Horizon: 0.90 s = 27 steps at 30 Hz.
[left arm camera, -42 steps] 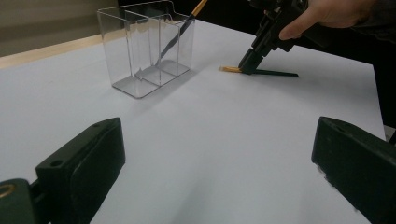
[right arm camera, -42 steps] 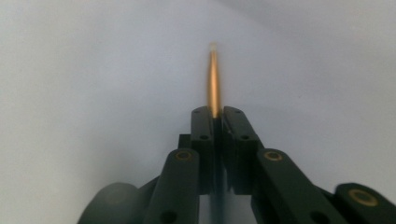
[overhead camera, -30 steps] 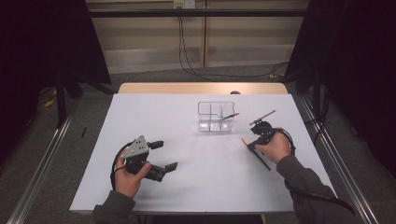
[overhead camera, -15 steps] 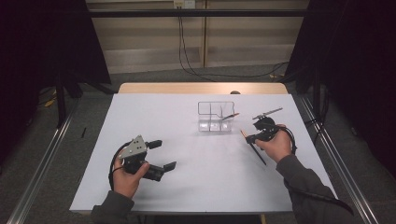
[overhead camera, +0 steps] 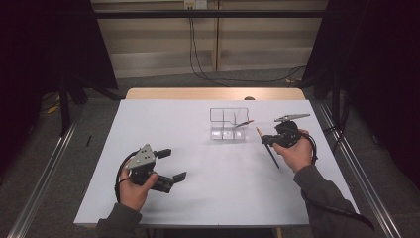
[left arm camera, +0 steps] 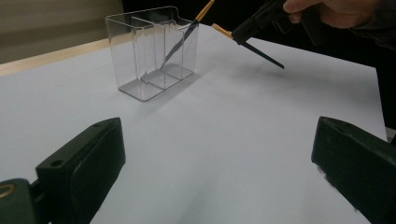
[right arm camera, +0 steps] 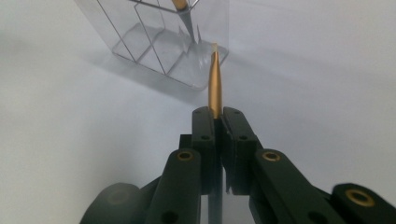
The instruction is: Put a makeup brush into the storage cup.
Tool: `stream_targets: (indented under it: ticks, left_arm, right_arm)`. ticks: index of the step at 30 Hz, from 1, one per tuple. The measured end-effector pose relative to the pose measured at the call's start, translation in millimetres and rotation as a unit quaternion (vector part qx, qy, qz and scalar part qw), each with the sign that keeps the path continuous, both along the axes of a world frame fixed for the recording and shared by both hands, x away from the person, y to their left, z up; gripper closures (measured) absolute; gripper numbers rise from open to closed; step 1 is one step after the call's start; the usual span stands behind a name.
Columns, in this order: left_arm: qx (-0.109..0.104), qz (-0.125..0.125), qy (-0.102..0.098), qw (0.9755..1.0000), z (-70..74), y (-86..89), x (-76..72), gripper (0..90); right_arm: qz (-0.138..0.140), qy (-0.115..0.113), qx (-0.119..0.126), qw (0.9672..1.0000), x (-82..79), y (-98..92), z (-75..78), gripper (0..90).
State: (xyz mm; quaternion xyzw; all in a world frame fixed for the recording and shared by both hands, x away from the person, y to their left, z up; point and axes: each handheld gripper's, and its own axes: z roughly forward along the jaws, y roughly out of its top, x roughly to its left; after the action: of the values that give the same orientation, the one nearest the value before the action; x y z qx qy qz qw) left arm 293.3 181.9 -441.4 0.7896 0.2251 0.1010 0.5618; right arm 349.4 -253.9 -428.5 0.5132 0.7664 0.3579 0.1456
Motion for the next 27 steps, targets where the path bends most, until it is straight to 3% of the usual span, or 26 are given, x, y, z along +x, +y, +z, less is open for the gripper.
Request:
stream_targets:
  ticks: [12,17,22,27]
  left_arm:
    - [-0.007,0.001,0.0,1.0,0.2,0.4,0.8,2.6]
    - [0.0,0.007,0.0,1.0,0.5,2.0,-0.6,2.6]
    - [-0.009,0.003,0.001,1.0,-0.4,2.7,-1.0,2.6]
    - [-0.006,0.009,0.002,0.9999,-0.2,4.1,-2.2,2.6]
  right_arm:
    - [-0.011,-0.051,0.036,0.998,-2.5,-0.2,4.7,84.8]
    - [-0.016,-0.081,0.05,0.9953,-4.3,0.2,8.0,84.8]
    - [-0.02,-0.104,0.063,0.9924,-5.7,0.7,11.5,84.8]
    - [-0.029,-0.128,0.08,0.9881,-6.8,0.1,14.8,84.7]
